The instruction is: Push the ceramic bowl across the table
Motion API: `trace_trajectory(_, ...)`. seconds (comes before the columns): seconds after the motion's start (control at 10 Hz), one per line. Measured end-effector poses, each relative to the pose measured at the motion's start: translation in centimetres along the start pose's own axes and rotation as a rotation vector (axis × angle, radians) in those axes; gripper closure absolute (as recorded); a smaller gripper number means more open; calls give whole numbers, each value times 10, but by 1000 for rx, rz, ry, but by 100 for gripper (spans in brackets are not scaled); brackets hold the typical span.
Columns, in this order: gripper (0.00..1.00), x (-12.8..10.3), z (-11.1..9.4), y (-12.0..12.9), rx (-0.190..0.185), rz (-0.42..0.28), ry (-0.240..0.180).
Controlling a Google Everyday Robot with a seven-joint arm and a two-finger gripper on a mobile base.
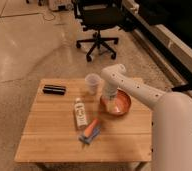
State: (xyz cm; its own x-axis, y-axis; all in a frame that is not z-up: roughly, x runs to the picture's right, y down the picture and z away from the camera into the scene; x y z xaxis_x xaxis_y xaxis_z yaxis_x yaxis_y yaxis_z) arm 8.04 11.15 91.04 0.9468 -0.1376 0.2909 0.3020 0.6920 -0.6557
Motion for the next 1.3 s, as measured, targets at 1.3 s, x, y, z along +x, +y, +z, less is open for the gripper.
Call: trace_trajectory(1.3,35,-5,3,-2,-7,-27,-14)
